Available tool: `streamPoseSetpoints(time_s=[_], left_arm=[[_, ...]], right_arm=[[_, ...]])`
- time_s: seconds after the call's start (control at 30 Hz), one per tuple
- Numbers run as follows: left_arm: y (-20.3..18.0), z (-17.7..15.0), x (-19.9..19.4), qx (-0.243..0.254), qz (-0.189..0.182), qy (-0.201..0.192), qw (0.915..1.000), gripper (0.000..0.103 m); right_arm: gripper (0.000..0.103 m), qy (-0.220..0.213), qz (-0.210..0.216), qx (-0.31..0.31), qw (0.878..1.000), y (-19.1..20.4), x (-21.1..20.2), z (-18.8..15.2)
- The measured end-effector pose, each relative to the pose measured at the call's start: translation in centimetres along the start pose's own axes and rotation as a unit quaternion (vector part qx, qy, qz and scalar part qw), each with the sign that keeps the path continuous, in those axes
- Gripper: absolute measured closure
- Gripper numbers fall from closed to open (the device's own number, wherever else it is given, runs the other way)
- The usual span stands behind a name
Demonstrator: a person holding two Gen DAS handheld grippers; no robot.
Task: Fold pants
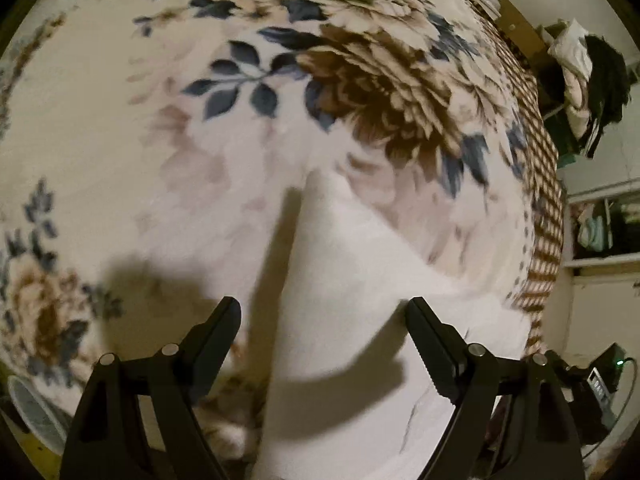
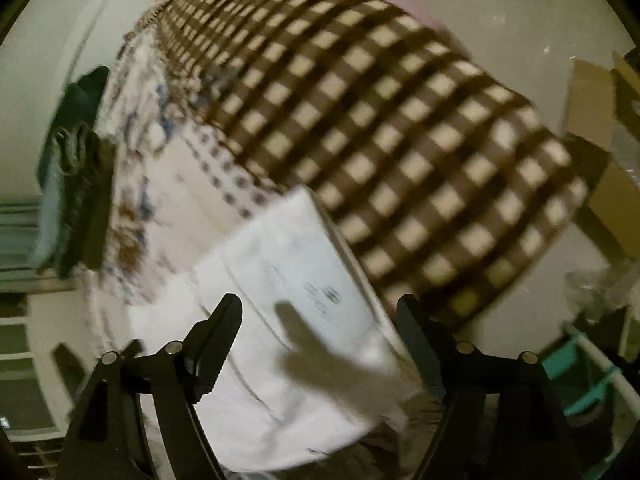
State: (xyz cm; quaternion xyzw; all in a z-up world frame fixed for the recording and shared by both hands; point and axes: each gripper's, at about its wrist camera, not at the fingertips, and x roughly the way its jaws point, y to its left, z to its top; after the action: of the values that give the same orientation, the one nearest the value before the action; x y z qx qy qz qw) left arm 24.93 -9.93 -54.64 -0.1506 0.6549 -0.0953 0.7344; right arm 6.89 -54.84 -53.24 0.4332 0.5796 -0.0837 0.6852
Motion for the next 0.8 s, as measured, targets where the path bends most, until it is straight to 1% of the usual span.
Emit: streamPoseSetpoints(time_s=[0.03, 0.07, 0.1, 0.13, 0.2, 0.23, 0.27, 0.33, 0.37, 0.4, 0.43, 0.53, 0.57, 0.63, 0.7, 0.73, 0.77, 0.8], left_arm=[[0.0, 0.6, 0.5, -0.008, -0.01, 0.006, 0.9999, 0.019], [0.1, 1.1, 1.2, -0.015, -0.024, 0.014, 0.9995, 0.019], [0.3, 1.6, 1.7, -0.022, -0.037, 0.018, 0.9989, 0.027], [0.3, 1.8, 1.9, -0.024, -0.05, 0.014, 0.9983, 0.053], [0.6, 2.5, 2.0, -0.026, -0.04, 0.004, 0.9988, 0.073], [1.0, 2.7, 2.2, -0.03, -0.047, 0.004, 0.9984, 0.077], [1.4, 2.8, 2.2, -0.033, -0.049, 0.002, 0.9982, 0.078], [1.5, 2.5, 2.1, -0.023, -0.043, -0.005, 0.9988, 0.08], [1.3, 2.4, 2.0, -0.017, -0.035, -0.012, 0.9992, 0.081], [1.3, 2.4, 1.9, -0.016, -0.033, -0.018, 0.9992, 0.081], [1.4, 2.4, 1.9, -0.02, -0.032, -0.02, 0.9991, 0.081], [2.6, 3.0, 2.3, -0.05, -0.037, -0.021, 0.9979, 0.081], [3.0, 3.4, 2.5, -0.064, -0.039, -0.021, 0.9969, 0.081], [3.4, 4.1, 2.7, -0.072, -0.039, -0.022, 0.9964, 0.083], [3.7, 4.7, 2.5, -0.081, -0.049, -0.014, 0.9954, 0.083], [3.7, 5.0, 2.0, -0.082, -0.05, -0.013, 0.9953, 0.083], [3.6, 5.1, 1.3, -0.079, -0.049, -0.009, 0.9957, 0.081], [3.5, 5.0, 0.6, -0.074, -0.051, -0.008, 0.9959, 0.072]], right_arm=[[0.012, 0.011, 0.007, 0.001, 1.0, 0.2, 0.6, 0.6], [0.012, 0.021, 0.013, 0.005, 1.0, 0.2, 1.5, 1.1], [0.012, 0.033, 0.019, 0.013, 0.999, -0.1, 2.2, 2.1], [0.012, 0.043, 0.026, 0.019, 0.999, -0.3, 3.0, 2.8], [0.013, 0.063, 0.036, 0.026, 0.997, -0.1, 4.1, 3.4], [0.028, 0.061, 0.026, 0.022, 0.998, 0.2, 4.3, 3.6], [0.067, 0.05, 0.003, 0.008, 0.999, 0.7, 4.4, 3.6], [0.075, 0.031, -0.026, -0.039, 0.998, 2.8, 4.3, 2.9], [0.081, 0.018, -0.04, -0.062, 0.997, 3.9, 4.1, 2.5], [0.081, -0.001, -0.063, -0.092, 0.994, 5.3, 3.4, 2.2], [0.083, -0.013, -0.075, -0.107, 0.991, 6.2, 2.8, 2.1], [0.084, -0.035, -0.08, -0.12, 0.989, 7.8, 1.7, 2.4], [0.084, -0.032, -0.082, -0.122, 0.989, 8.0, 1.9, 2.6], [0.084, -0.023, -0.096, -0.119, 0.988, 7.8, 2.8, 3.1], [0.081, 0.002, -0.096, -0.108, 0.989, 7.1, 4.2, 3.5], [0.074, 0.017, -0.093, -0.099, 0.991, 6.6, 4.6, 3.7], [0.06, 0.027, -0.09, -0.087, 0.992, 5.9, 4.7, 3.8], [0.052, 0.032, -0.079, -0.07, 0.994, 5.2, 4.3, 3.8]])
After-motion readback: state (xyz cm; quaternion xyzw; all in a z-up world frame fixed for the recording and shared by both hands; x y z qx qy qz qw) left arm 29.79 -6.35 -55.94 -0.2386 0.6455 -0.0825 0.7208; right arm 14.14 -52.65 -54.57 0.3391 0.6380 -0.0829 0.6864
